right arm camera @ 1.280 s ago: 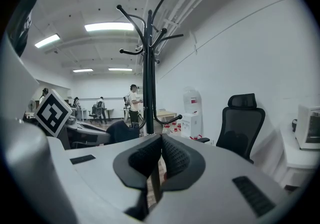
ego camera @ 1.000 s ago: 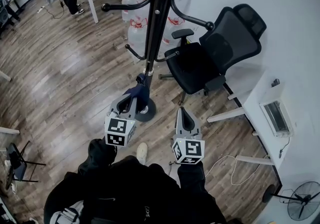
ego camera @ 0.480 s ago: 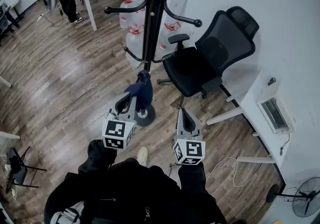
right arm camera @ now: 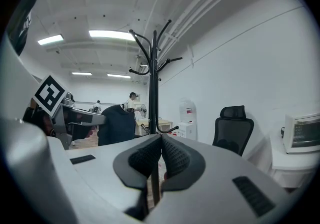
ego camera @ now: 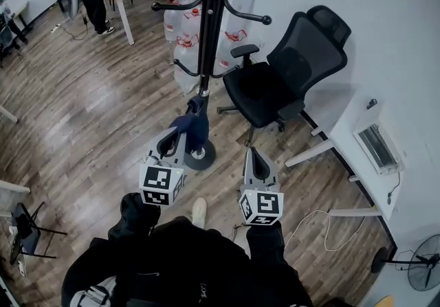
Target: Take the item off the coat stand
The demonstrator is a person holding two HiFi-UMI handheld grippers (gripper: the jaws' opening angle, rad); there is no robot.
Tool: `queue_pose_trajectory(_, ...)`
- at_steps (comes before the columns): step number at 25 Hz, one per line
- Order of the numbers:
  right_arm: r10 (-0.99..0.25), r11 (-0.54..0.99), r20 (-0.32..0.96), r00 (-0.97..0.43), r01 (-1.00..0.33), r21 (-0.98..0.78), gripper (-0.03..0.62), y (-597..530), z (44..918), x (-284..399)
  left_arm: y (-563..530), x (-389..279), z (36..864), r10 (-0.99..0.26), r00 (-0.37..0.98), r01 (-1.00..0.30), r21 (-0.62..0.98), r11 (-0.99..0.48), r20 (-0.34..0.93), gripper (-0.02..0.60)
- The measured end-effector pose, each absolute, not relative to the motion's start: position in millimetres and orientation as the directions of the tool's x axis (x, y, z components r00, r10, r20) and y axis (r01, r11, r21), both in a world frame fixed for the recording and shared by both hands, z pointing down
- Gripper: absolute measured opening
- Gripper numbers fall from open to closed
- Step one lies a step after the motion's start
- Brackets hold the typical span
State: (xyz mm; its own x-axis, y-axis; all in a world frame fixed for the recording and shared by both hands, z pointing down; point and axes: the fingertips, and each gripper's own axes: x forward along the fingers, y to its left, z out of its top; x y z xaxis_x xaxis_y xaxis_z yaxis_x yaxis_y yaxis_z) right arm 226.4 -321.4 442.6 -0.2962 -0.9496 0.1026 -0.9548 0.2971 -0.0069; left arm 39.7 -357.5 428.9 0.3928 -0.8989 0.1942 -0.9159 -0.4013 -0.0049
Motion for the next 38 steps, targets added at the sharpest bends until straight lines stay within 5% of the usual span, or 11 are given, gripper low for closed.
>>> queue_pose_trajectory(38,-0.963,0.252,0.087,-0.254,-0.967,-0.032,0.015,-83,467,160,-112,-21,471,-0.869,0.435,-0.894,-0.003,-0.448,0.236,0.04)
